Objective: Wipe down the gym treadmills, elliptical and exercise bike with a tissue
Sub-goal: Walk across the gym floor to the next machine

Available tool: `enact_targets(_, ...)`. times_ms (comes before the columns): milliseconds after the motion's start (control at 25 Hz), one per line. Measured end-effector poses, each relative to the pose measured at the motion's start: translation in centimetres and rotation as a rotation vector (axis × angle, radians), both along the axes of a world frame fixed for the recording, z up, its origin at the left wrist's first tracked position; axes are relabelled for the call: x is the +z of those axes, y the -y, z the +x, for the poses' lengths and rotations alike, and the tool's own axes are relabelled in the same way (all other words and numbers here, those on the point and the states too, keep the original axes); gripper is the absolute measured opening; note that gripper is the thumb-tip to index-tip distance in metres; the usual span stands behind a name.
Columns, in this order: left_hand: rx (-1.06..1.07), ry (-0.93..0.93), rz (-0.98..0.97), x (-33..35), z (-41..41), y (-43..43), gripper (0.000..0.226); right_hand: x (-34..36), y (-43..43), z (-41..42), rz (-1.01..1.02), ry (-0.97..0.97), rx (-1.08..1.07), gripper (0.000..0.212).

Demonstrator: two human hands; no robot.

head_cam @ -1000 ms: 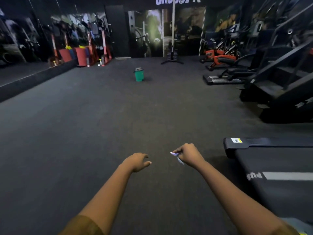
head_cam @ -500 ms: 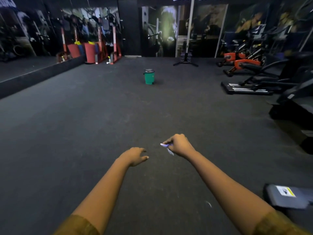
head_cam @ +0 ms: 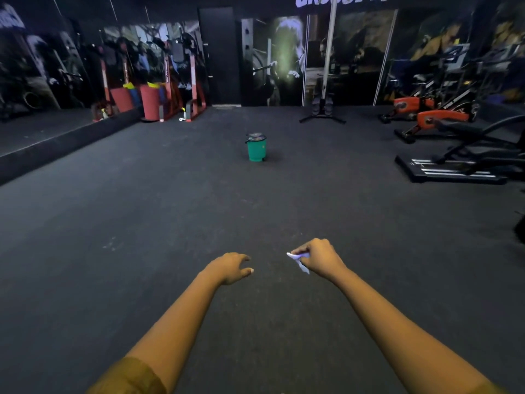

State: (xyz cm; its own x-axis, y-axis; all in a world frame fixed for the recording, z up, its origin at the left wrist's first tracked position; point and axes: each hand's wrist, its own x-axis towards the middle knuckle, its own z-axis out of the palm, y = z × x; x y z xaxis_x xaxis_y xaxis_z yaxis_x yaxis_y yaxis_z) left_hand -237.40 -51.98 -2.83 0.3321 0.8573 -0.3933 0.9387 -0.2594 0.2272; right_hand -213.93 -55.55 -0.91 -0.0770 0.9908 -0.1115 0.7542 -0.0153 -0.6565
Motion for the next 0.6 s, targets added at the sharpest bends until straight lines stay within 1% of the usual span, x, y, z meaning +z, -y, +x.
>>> enact_targets(120,0.027,0.001,-0.032,0.3,1.1,-12.2,0.055,1.4,-12.9,0.9,-0.014,-0.016,0.029,0.023)
enact_targets(160,0.035,0.005,-0.036,0.5,1.4,-16.2,0.055,1.9,-17.1,1.1,-0.023,-0.023,0.045,0.027)
enact_targets(240,0.051,0.015,-0.019,1.0,1.6,-23.7,0.056,2.4,-24.9,1.1,-0.034,-0.031,0.067,0.052)
enact_targets(280,0.057,0.015,-0.011,1.2,1.7,-27.0,0.056,2.4,-28.2,1.2,-0.031,-0.012,0.074,0.056)
enact_targets(400,0.072,0.010,-0.002,0.4,1.9,-39.7,0.056,1.3,-40.8,1.4,-0.035,0.004,0.055,0.044)
enact_targets(520,0.070,0.020,0.005,0.1,1.8,-53.2,0.057,1.0,-54.2,1.5,-0.026,-0.002,0.040,0.041)
enact_targets(600,0.063,0.020,-0.002,0.6,1.8,-60.8,0.056,1.5,-61.6,1.9,-0.028,0.009,0.016,0.037)
